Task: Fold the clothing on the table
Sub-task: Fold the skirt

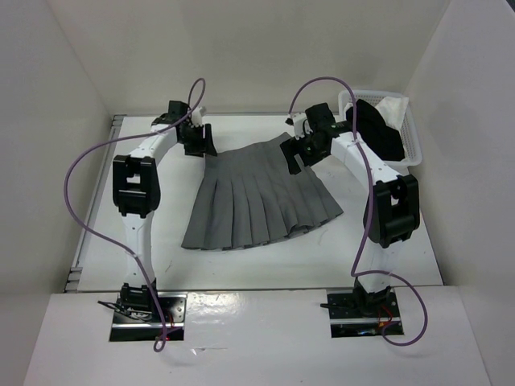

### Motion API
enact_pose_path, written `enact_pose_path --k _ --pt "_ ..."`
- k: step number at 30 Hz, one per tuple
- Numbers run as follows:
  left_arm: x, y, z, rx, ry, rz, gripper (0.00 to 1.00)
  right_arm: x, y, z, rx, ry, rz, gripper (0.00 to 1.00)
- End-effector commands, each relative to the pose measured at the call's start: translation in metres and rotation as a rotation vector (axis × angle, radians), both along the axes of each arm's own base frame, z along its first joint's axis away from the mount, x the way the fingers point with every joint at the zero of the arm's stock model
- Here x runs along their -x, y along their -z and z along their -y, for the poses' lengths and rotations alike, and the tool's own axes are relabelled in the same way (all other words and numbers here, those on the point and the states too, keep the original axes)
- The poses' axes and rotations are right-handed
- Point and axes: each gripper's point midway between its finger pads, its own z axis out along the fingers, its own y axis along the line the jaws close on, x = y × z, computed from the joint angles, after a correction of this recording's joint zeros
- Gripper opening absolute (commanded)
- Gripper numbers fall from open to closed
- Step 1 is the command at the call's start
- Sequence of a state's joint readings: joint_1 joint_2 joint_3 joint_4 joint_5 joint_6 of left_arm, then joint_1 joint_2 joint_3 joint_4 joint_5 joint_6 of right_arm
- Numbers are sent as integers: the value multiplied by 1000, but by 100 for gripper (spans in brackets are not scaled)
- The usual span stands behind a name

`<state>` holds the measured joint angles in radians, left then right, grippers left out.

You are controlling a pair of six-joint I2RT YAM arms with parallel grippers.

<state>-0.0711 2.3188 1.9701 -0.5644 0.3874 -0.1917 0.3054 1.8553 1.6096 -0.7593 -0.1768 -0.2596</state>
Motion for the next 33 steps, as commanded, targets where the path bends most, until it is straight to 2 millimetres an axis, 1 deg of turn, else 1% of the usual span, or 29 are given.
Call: enact_pose_path --k 1,2,3,4,5,7,8,10,11,12,14,16,17,18,19,20,21,23,24,25,26,27,28,29,30,31,32,33 --pt "-5 8 11 0 11 0 67 -10 -23 -6 -24 -8 75 97" --pt "-5 15 9 -12 3 -10 65 -10 -23 -6 -24 -8 75 97" --pt "-5 15 9 -12 3 -10 64 -10 -23 -6 -24 -8 75 97" --pt "-5 21 6 -31 -9 -18 60 -10 -23 -6 -24 -8 75 97" --pt "-3 22 6 -32 -9 -27 58 -10 -23 -6 -24 -8 75 97" --pt "-6 24 -1 -67 -32 -24 57 -10 -23 -6 -24 -8 75 97" --pt "-6 25 -3 -79 -40 -23 57 -10 -27 -6 -27 -8 84 97" --pt "-7 26 -7 -98 -53 -21 56 -8 -24 -5 -24 -8 75 97" --pt "-8 27 -9 -102 -66 -24 55 -8 -24 -5 -24 -8 75 97" --pt "-9 22 -11 -114 -75 -14 55 -8 -24 -5 -24 -8 75 97" --pt "-10 23 -15 -130 -96 -15 55 -8 -24 -5 -24 -8 75 97" --pt "-10 23 -15 -130 -96 -15 55 -8 -24 -5 -24 -8 75 97" --pt "-10 23 -15 -130 -96 -15 53 -8 -24 -5 -24 -8 75 97" --pt "-15 16 -13 -123 -84 7 51 -8 -24 -5 -24 -8 75 97" --pt "-12 24 -9 -110 -62 -12 48 -6 -20 -5 -21 -8 66 97" --pt "-11 26 -6 -95 -40 -20 44 -6 -20 -5 -21 -8 66 97" --pt "-11 28 2 -81 -22 -23 39 -5 -20 -6 -29 -13 64 97" --pt "-7 29 9 -83 17 -22 30 -5 -20 -6 -29 -13 64 97" --pt "-5 29 16 -89 40 -17 23 -5 -20 -6 -29 -13 64 97" --pt "-2 27 21 -95 61 -11 19 -5 -20 -6 -29 -13 64 97" --pt "5 32 20 -101 69 -27 16 -10 -25 -6 -27 -8 85 97" --pt "9 26 25 -101 78 -21 15 -14 -29 -2 -31 3 97 97" --pt "12 26 23 -114 100 -15 14 -22 -23 2 -29 17 93 97" --pt "20 26 26 -121 120 -19 14 -31 -29 0 -52 14 113 97" --pt "23 25 27 -122 140 -17 14 -36 -29 1 -62 15 112 97" --pt "28 25 29 -145 173 -7 14 -45 -31 2 -83 31 125 96" --pt "34 21 34 -153 201 5 14 -57 -29 4 -103 34 129 96" --pt "37 20 33 -160 214 7 14 -61 -28 2 -110 44 127 96"
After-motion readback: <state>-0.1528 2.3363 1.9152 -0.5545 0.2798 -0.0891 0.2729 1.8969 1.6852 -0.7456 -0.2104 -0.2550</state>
